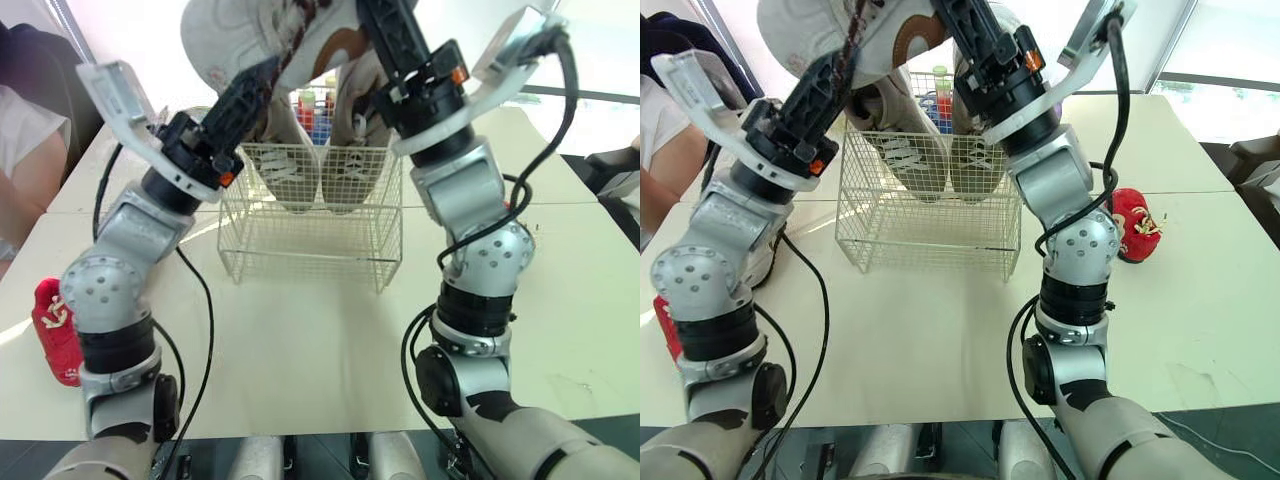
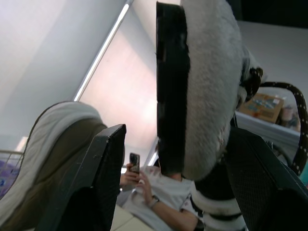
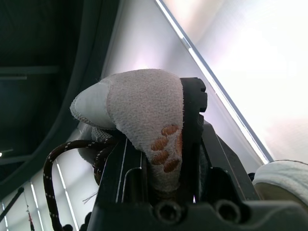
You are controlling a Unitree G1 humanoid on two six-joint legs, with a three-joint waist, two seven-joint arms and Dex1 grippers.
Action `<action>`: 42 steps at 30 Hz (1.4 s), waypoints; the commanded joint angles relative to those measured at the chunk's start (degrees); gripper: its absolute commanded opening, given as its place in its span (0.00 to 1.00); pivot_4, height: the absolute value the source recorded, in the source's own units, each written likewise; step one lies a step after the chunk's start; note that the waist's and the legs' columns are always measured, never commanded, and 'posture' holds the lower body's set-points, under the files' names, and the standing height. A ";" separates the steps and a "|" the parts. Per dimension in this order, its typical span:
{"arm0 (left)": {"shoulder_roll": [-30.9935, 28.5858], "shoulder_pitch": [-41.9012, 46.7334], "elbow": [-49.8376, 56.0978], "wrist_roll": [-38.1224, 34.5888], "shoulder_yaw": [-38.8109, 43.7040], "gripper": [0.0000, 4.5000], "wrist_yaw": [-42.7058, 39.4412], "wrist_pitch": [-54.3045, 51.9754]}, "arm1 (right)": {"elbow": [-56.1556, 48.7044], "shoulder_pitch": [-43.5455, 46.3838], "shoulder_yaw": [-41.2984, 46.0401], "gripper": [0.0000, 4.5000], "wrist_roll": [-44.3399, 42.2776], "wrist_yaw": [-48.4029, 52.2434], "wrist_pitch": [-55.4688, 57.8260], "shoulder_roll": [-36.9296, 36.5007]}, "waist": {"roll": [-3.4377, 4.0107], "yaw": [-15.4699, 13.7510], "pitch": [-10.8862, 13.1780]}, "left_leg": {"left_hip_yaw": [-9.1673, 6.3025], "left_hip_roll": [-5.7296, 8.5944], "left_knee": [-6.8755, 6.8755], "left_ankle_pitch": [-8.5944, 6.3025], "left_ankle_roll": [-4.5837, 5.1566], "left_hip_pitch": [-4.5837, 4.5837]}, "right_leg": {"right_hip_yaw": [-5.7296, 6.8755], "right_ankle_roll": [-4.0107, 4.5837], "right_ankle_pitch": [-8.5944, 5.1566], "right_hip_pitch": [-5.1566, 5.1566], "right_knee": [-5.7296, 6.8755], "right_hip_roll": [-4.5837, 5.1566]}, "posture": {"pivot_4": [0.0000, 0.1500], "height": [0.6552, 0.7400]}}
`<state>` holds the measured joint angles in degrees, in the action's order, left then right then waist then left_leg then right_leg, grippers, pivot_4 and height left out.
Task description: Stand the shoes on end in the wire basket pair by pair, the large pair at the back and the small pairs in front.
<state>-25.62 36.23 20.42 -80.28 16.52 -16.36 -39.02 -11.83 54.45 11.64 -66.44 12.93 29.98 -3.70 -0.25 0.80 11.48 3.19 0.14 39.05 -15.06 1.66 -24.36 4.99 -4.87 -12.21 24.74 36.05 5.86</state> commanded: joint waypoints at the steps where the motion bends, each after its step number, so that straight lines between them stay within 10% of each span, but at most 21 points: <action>1: -10.96 -6.16 5.28 2.49 1.82 0.72 -3.03 -6.19 | 1.79 5.97 4.12 0.19 0.66 7.61 1.05 -10.73 | 0.04 0.08 0.03 | 0.02 0.01 -0.01 0.00 0.00 0.00 | -0.01 0.00 0.00 0.02 0.00 0.00 | 1.00 1.00; 11: -28.45 -14.96 13.00 10.36 4.35 0.72 -7.54 -8.97 | 18.12 7.63 -7.86 0.19 23.89 44.78 -5.90 -37.63 | 0.05 -0.08 0.04 | 0.02 -0.01 -0.16 -0.06 0.05 -0.03 | -0.02 0.19 -0.13 -0.01 -0.45 0.00 | 1.00 1.00; 22: -10.88 -22.60 22.58 15.05 -2.94 0.72 8.81 -4.03 | 35.32 12.36 -12.14 0.19 38.11 57.13 -17.60 -35.68 | 0.04 -0.26 0.04 | 0.10 -0.01 -0.24 -0.04 0.02 -0.07 | -0.11 0.00 0.01 -0.02 -0.55 0.07 | 1.00 1.00; 35: -12.06 -27.87 23.67 16.17 -3.12 0.72 6.88 -3.92 | 36.61 9.77 -13.59 0.19 43.13 61.64 -16.24 -32.84 | 0.05 -0.41 0.05 | 0.03 -0.02 -0.22 -0.04 0.01 -0.06 | -0.10 0.13 0.00 -0.05 -0.58 0.07 | 1.00 1.00; 42: -13.27 -27.26 21.76 16.34 -1.74 0.74 5.18 -3.91 | 34.47 6.52 -12.39 0.90 44.69 59.37 -15.21 -33.44 | 0.05 -0.27 0.05 | 0.04 0.00 -0.22 -0.04 0.00 -0.07 | -0.09 0.13 0.01 -0.05 -0.60 0.08 | 1.00 1.00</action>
<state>-38.27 8.53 41.55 -64.14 12.77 -10.33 -44.19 25.90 60.39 -2.88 -21.26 72.88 14.58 -36.11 -0.19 0.53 11.53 3.23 0.14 38.84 -15.10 1.65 -24.42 4.90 -4.74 -12.20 24.69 35.46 5.93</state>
